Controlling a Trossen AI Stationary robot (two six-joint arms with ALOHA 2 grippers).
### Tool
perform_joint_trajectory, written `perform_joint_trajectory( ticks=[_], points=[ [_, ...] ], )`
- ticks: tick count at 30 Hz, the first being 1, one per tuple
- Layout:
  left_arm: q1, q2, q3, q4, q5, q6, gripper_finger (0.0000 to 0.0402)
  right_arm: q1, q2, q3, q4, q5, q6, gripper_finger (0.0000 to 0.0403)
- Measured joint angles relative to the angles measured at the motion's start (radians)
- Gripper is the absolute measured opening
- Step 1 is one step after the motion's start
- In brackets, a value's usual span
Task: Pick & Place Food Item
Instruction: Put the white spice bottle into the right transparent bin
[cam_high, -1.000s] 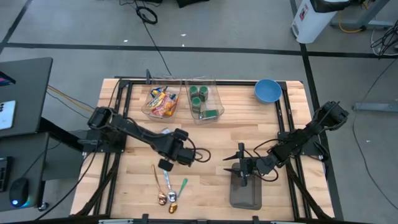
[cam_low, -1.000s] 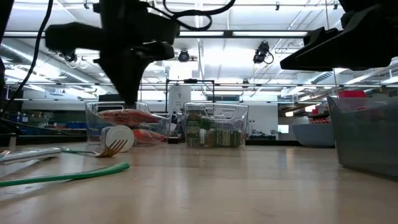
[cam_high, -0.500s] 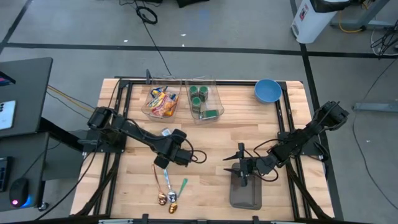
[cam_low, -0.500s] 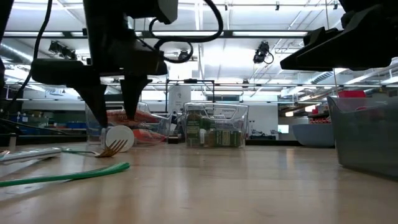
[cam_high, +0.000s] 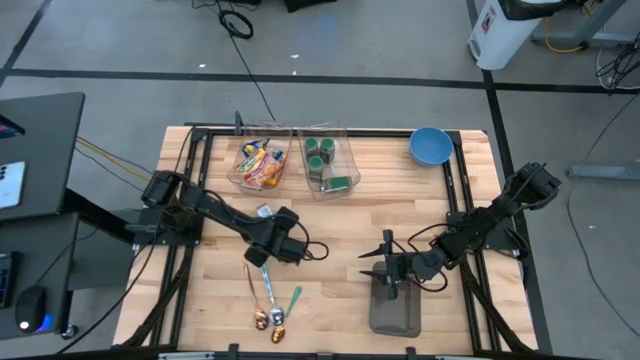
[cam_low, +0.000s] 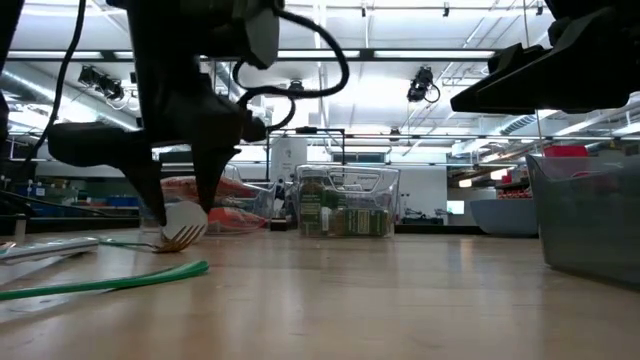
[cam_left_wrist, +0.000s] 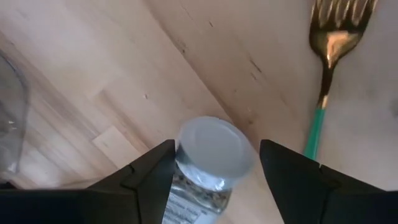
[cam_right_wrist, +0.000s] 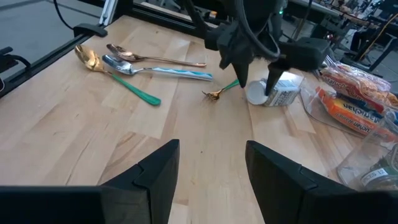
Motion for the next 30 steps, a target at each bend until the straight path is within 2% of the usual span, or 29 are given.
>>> perform_joint_trajectory(
  ticks=[19,26,30],
  points=[
    [0.01,0.001,-0.032,-0.049,-0.062,0.061,0.0242,0.0,0.0,0.0,0.0,0.0,-0.003,0.0194],
    [0.017,0.0,-0.032,-0.024,-0.089,0.061,0.0195,0.0,0.0,0.0,0.0,0.0,-0.003,0.0194],
    [0.022,-0.004,-0.029,0.096,-0.144,0.093,0.0167,0.0,0.0,0.0,0.001,0.0,-0.003,0.0194]
  ],
)
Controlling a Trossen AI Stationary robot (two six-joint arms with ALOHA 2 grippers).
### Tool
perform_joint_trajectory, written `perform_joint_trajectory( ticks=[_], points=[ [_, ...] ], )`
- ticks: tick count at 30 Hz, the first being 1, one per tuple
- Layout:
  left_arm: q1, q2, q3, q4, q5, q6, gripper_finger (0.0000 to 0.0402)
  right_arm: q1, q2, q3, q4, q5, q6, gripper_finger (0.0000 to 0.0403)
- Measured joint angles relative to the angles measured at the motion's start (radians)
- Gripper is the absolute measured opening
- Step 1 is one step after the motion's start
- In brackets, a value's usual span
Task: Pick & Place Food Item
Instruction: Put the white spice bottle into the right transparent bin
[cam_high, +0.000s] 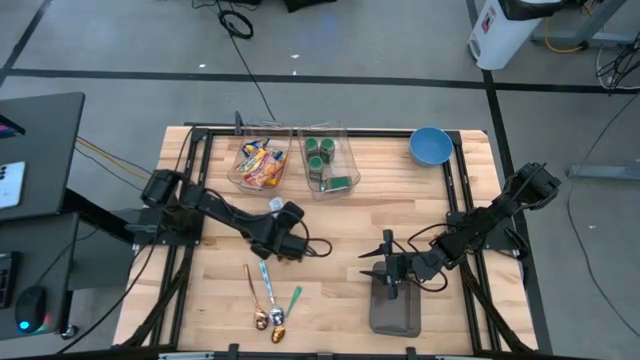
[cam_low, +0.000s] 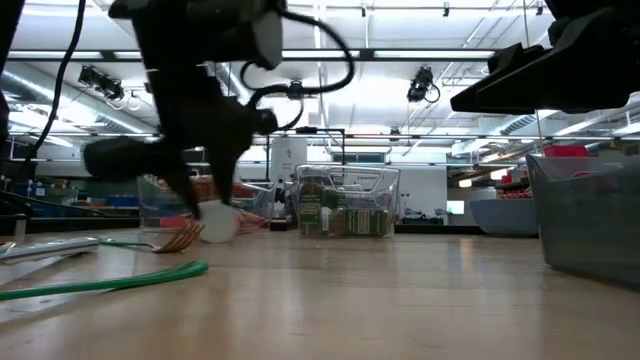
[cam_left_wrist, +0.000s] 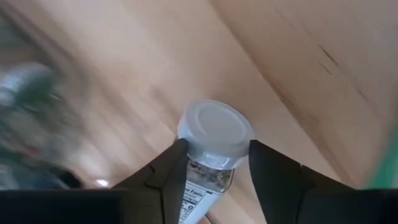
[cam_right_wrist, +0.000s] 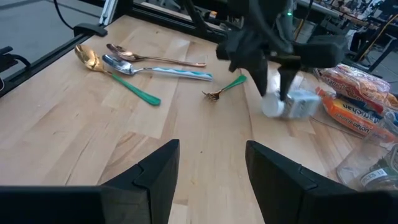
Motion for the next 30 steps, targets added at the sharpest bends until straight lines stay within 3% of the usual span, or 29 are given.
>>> perform_joint_trajectory(
  ticks=[5,15,19,22,30],
  points=[
    [0.049,0.005,0.007,0.14,-0.032,0.011,0.0163,0.0,0.0,0.0,0.007,0.0,-0.003,0.0194],
    [0.094,0.006,0.123,0.144,-0.004,0.006,0.0163,0.0,0.0,0.0,0.007,0.0,-0.003,0.0194],
    [0.094,0.006,0.145,0.015,0.026,0.096,0.0167,0.0,0.0,0.0,0.007,0.0,0.0,0.0194],
    [0.102,0.006,0.13,-0.044,0.047,0.137,0.0185,0.0,0.0,0.0,0.007,0.0,0.0,0.0194],
    [0.175,0.006,0.116,0.005,0.035,0.171,0.024,0.0,0.0,0.0,0.006,0.0,0.0,0.0194]
  ],
)
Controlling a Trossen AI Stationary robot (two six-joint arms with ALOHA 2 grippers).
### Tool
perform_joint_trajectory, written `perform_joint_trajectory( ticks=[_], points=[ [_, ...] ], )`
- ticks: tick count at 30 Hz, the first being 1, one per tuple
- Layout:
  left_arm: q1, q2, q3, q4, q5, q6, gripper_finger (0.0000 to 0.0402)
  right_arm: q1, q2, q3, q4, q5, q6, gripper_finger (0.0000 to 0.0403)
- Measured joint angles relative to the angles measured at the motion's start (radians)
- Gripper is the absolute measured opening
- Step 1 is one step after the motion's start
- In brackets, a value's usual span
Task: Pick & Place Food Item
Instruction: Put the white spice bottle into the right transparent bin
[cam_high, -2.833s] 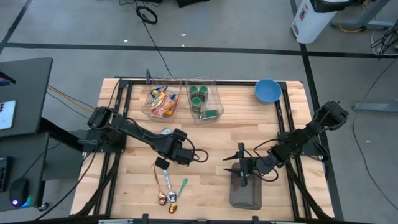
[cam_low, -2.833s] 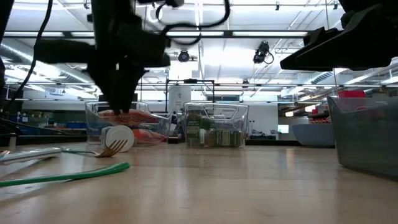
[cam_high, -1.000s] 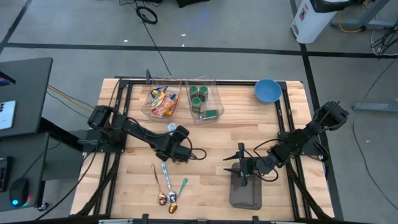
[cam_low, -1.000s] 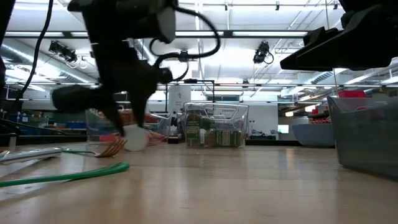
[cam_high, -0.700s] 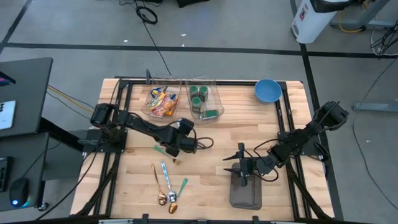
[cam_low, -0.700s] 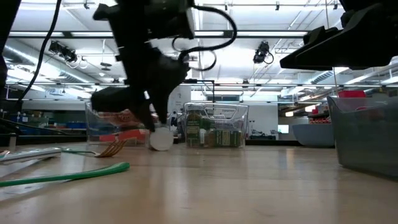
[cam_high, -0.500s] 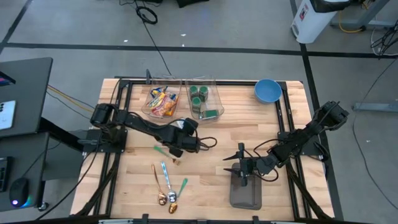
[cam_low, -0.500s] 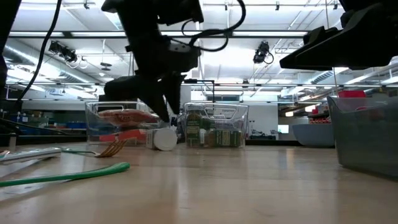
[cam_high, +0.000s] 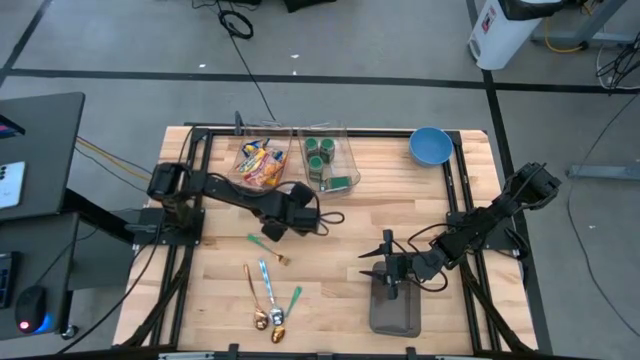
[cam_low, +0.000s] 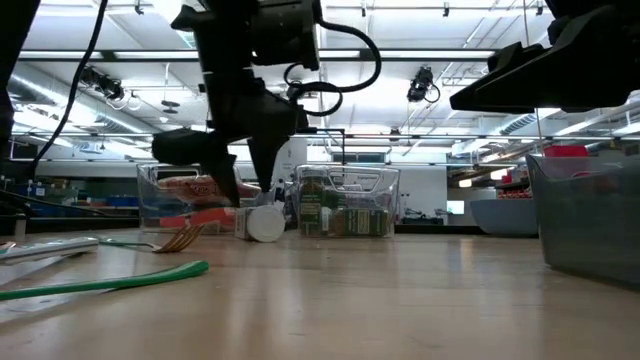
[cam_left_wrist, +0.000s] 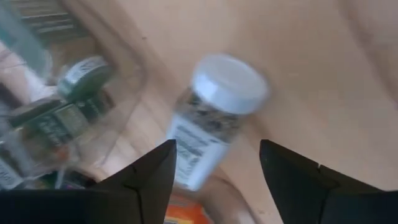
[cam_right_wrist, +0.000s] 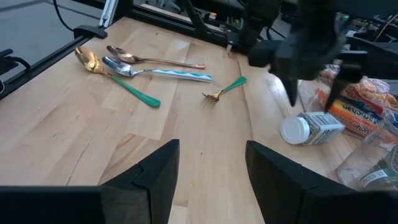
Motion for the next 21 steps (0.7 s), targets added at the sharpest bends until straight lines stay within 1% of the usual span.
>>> perform_joint_trajectory(
  ticks=[4,6,10,15,16,18,21],
  points=[
    [0.044,0.0,0.0,0.034,-0.064,0.025,0.0242,0.0,0.0,0.0,-0.005,0.0,0.005,0.0194],
    [0.071,0.0,0.0,0.052,-0.068,0.013,0.0242,0.0,0.0,0.0,-0.006,0.0,0.005,0.0194],
    [0.114,0.0,0.0,0.049,-0.019,-0.013,0.024,0.0,0.0,0.0,-0.012,0.0,0.005,0.0194],
    [0.141,-0.006,0.002,0.054,0.097,-0.051,0.0236,0.0,0.0,0.0,-0.025,0.0,0.008,0.0194],
    [0.143,-0.006,0.002,0.063,0.104,-0.049,0.0237,0.0,0.0,0.0,-0.025,0.0,0.009,0.0194],
    [0.142,-0.006,0.006,0.068,0.104,-0.053,0.0246,0.0,0.0,0.0,-0.026,0.0,0.016,0.0194],
    [0.139,-0.004,0.017,0.048,0.113,-0.054,0.0269,0.0,0.0,0.0,-0.029,0.0,0.016,0.0194]
  ],
)
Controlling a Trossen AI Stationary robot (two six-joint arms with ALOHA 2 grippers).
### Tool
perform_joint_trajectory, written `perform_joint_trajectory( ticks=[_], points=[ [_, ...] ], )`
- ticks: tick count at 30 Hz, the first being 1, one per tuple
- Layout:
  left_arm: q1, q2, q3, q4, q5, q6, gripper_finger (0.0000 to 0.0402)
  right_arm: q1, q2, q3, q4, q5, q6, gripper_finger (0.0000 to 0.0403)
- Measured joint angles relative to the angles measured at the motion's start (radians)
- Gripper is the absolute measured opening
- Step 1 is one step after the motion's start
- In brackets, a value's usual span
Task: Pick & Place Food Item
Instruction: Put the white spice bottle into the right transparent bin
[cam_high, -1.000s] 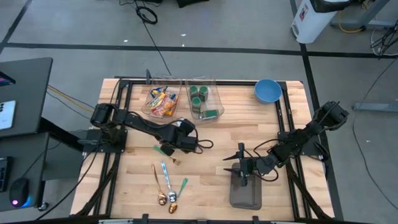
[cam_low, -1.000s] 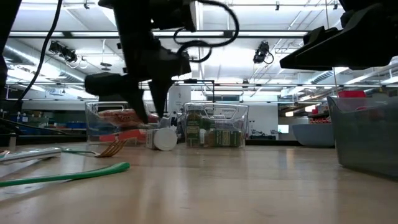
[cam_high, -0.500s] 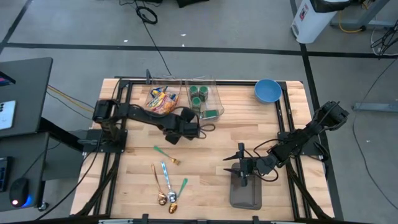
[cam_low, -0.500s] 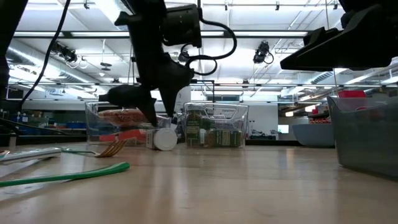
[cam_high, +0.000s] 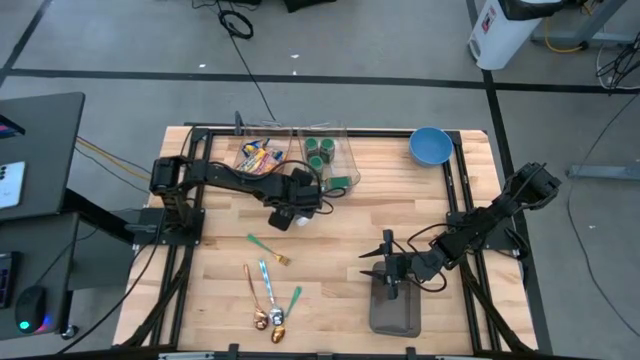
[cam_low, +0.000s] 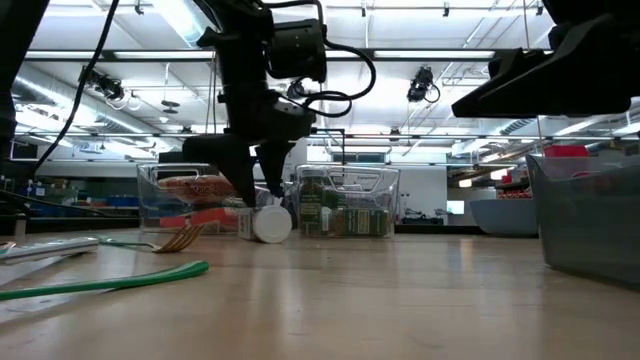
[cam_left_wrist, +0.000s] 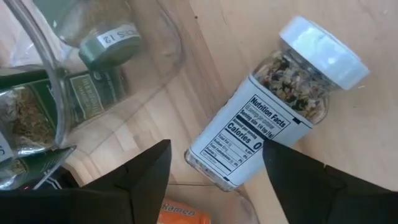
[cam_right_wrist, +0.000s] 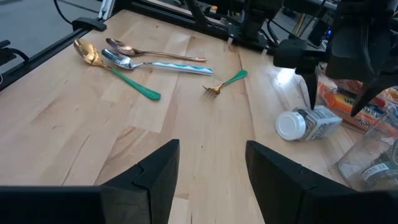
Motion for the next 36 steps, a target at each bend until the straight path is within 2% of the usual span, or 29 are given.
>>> perform_joint_trajectory(
  ticks=[9,15,24,29,36],
  points=[
    [-0.001,-0.003,0.011,-0.122,0.01,0.004,0.0336,0.0,0.0,0.0,-0.017,0.0,0.009,0.0194],
    [0.0,-0.008,0.058,-0.14,-0.006,0.012,0.0339,0.0,0.0,0.0,-0.018,0.0,0.011,0.0194],
    [-0.001,-0.008,0.064,-0.096,0.12,0.178,0.0339,0.0,0.0,0.0,-0.021,0.0,0.011,0.0194],
    [0.003,0.001,0.064,-0.106,0.164,0.19,0.0339,0.0,0.0,0.0,-0.022,0.0,0.011,0.0194],
    [0.014,0.007,-0.021,-0.036,0.154,0.2,0.0339,0.0,0.0,0.0,-0.027,0.0,0.011,0.0194]
  ],
)
